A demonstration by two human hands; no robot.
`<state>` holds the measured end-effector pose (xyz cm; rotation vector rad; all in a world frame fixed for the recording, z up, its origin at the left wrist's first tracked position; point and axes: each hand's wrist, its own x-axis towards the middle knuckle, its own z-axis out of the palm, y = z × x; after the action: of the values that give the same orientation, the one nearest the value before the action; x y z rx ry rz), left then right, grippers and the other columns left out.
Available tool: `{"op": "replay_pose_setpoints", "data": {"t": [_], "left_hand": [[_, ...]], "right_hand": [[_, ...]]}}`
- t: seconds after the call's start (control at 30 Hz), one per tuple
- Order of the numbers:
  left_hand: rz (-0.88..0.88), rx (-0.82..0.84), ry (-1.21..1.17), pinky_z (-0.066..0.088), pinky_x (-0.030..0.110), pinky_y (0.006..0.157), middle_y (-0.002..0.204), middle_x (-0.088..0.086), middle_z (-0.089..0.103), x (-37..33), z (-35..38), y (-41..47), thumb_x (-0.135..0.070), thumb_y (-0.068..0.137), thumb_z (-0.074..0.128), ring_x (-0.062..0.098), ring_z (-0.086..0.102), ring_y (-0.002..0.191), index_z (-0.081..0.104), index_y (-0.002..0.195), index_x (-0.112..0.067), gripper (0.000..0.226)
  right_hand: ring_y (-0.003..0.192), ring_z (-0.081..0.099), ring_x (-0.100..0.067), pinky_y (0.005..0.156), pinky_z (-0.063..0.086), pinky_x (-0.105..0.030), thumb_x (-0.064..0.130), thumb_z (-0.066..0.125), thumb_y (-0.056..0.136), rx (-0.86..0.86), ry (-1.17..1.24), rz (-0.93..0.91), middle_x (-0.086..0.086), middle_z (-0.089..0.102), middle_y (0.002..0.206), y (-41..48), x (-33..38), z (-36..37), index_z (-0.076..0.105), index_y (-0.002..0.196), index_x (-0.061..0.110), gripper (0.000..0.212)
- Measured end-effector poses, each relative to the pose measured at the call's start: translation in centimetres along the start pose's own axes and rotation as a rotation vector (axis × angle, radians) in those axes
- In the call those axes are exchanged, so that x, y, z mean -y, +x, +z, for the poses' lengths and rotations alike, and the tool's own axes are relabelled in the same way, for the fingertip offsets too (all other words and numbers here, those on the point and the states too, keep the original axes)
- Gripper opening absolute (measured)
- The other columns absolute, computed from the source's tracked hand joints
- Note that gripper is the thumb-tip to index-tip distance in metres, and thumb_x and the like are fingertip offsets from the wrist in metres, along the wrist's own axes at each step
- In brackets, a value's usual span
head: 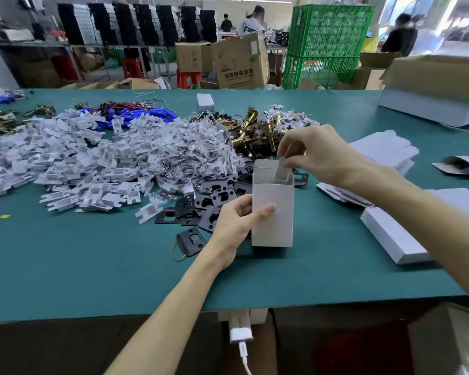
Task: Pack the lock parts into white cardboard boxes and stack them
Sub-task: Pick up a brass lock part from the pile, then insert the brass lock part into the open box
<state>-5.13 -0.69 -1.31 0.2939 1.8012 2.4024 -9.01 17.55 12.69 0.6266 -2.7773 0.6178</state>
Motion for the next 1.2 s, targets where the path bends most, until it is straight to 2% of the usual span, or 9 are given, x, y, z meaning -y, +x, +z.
{"op": "replay_pose_setpoints", "data": {"t": [0.43,0.57,0.73,0.83,0.9,0.97,1.03,1.1,1.2], "left_hand": [[0.026,0.010,0.019,0.058,0.024,0.081,0.116,0.005,0.078,0.4,-0.1,0.2,-0.026,0.084,0.081,0.015,0.074,0.103,0.072,0.123,-0.008,0.044],[0.026,0.009,0.025,0.058,0.024,0.080,0.115,0.005,0.078,0.5,-0.1,0.2,-0.027,0.084,0.081,0.015,0.074,0.102,0.071,0.123,-0.008,0.044],[0.020,0.007,0.087,0.054,0.018,0.075,0.105,-0.003,0.080,0.6,-0.2,0.3,-0.013,0.091,0.079,0.005,0.072,0.094,0.075,0.112,-0.014,0.021],[0.058,-0.017,0.219,0.051,0.018,0.080,0.102,-0.016,0.073,1.1,-0.5,0.1,-0.017,0.081,0.076,0.001,0.062,0.095,0.070,0.107,-0.029,0.029],[0.016,-0.036,0.250,0.050,0.029,0.088,0.112,-0.001,0.067,1.7,-0.8,0.0,-0.020,0.079,0.067,0.015,0.056,0.105,0.062,0.119,-0.015,0.041],[-0.016,-0.009,0.245,0.050,0.040,0.092,0.114,0.009,0.066,2.2,-1.1,0.1,-0.009,0.093,0.070,0.025,0.057,0.106,0.060,0.126,-0.001,0.036],[0.001,0.023,0.245,0.051,0.032,0.079,0.095,-0.002,0.067,2.1,-1.3,0.1,-0.005,0.101,0.067,0.014,0.060,0.088,0.057,0.128,0.005,0.030],[0.036,0.050,0.243,0.046,0.027,0.068,0.084,-0.001,0.061,1.7,-1.0,-0.1,-0.010,0.101,0.069,0.009,0.053,0.073,0.055,0.124,0.010,0.033],[0.076,0.070,0.173,0.044,0.032,0.066,0.086,0.011,0.054,0.9,-0.5,-0.4,-0.022,0.095,0.074,0.017,0.047,0.072,0.052,0.113,0.014,0.046]], "right_hand": [[0.083,0.062,-0.013,0.082,0.057,-0.041,0.008,0.075,0.082,0.181,-0.166,0.004,0.007,0.071,0.078,-0.2,0.6,0.9,0.077,0.078,0.024,0.016],[0.099,0.060,-0.018,0.086,0.056,-0.041,0.010,0.066,0.092,0.141,-0.203,0.020,0.000,0.073,0.093,-0.3,2.1,1.3,0.079,0.090,0.023,0.018],[0.109,0.055,-0.019,0.093,0.049,-0.032,0.011,0.064,0.097,0.005,-0.230,-0.179,0.001,0.070,0.108,-0.8,6.9,3.9,0.074,0.108,0.015,0.015],[0.103,0.060,-0.020,0.094,0.052,-0.036,0.009,0.067,0.095,0.061,-0.287,-0.258,0.001,0.071,0.101,-0.2,9.7,7.2,0.072,0.101,0.013,0.009],[0.096,0.062,-0.023,0.086,0.049,-0.036,0.012,0.073,0.092,0.127,-0.359,-0.244,0.001,0.068,0.095,0.6,10.9,9.1,0.066,0.094,0.011,0.007],[0.086,0.056,-0.025,0.075,0.040,-0.036,0.025,0.078,0.089,0.277,-0.369,-0.164,0.001,0.057,0.083,1.2,11.3,10.4,0.050,0.084,0.012,0.032],[0.087,0.056,-0.029,0.073,0.039,-0.039,0.029,0.081,0.087,0.415,-0.313,-0.047,0.000,0.047,0.080,1.5,11.4,11.3,0.046,0.088,0.012,0.038],[0.101,0.059,-0.035,0.077,0.044,-0.043,0.026,0.080,0.088,0.454,-0.291,0.033,-0.007,0.053,0.099,1.6,11.5,12.1,0.059,0.108,0.009,0.034],[0.116,0.056,-0.040,0.081,0.042,-0.044,0.019,0.070,0.095,0.439,-0.322,0.079,-0.017,0.050,0.124,1.8,11.4,12.7,0.057,0.126,0.005,0.036]]}}
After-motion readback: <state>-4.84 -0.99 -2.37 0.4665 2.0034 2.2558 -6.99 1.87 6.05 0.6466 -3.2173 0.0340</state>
